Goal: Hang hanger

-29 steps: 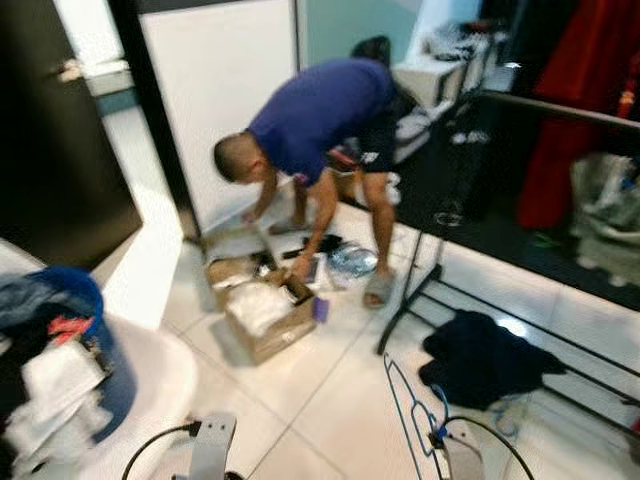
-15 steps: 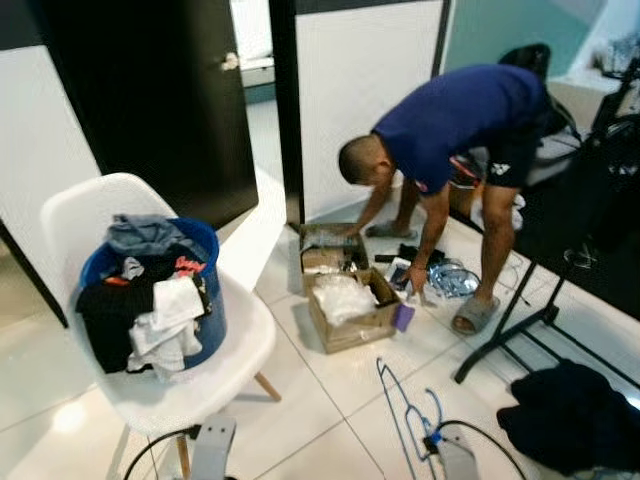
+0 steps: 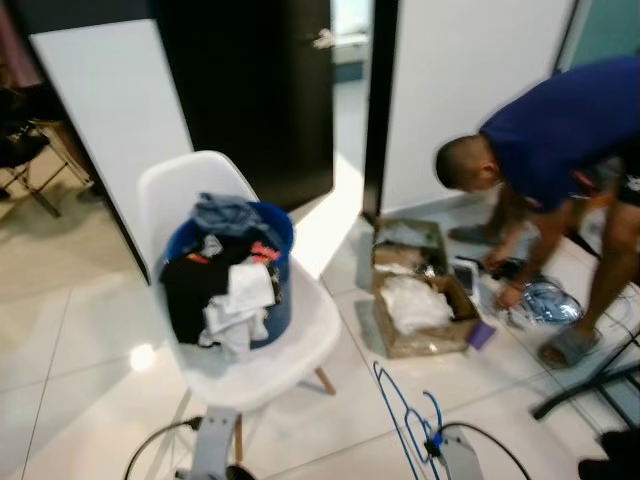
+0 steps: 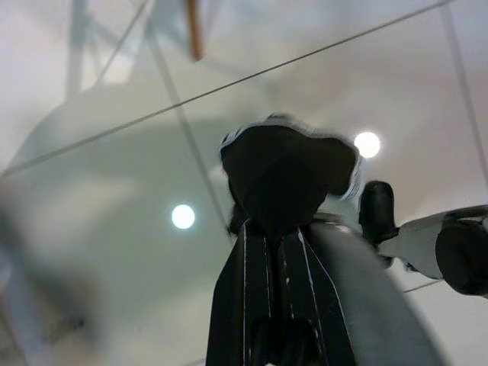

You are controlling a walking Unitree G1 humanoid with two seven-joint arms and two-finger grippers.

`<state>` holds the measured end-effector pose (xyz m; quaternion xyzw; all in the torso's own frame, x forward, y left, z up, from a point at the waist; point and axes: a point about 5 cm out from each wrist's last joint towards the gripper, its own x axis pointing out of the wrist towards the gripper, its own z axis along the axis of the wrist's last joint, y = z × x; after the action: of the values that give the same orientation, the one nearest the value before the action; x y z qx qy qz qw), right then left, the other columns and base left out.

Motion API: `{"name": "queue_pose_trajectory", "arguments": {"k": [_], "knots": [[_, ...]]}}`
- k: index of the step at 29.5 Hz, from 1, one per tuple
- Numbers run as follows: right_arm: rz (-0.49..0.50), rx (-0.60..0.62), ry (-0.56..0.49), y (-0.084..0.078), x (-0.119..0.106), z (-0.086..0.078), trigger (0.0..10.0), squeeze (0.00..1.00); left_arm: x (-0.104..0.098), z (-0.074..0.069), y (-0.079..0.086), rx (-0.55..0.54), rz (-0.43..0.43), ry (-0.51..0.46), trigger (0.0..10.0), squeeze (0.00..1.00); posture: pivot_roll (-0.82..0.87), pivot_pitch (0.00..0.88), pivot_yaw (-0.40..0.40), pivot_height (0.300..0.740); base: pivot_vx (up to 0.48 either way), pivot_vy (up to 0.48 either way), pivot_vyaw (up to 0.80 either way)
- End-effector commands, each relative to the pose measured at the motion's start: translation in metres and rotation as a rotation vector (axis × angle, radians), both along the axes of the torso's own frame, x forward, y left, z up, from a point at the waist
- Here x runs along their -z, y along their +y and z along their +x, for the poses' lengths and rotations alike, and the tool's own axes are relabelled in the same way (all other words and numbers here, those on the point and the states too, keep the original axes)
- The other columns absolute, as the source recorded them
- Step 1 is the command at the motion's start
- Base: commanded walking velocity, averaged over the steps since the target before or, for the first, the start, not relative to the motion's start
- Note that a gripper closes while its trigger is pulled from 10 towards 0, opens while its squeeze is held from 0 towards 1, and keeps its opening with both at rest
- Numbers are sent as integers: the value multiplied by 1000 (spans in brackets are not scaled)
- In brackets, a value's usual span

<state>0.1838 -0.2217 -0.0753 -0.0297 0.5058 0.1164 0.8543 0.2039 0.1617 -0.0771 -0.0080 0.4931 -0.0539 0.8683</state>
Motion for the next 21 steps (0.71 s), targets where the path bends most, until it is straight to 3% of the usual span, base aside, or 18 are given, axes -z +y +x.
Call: {"name": "queue_pose_trajectory", "arguments": {"k": [1,9,15,21], "knots": [[-1,-3,6,-4,1,-4,10000,0,3,-5,-1,9,4,16,10000,0,-27,0,34,740,0,0,781],[3,-9,4,-5,-1,-3,10000,0,3,-5,0,6,6,15,10000,0,-26,0,34,740,0,0,781],[29,-44,-10,21,-2,12,10000,0,3,-6,3,6,34,12,10000,0,-23,0,32,740,0,0,781],[37,-52,-13,27,-1,13,10000,0,3,-7,4,7,42,11,10000,0,-24,0,30,740,0,0,781]]}}
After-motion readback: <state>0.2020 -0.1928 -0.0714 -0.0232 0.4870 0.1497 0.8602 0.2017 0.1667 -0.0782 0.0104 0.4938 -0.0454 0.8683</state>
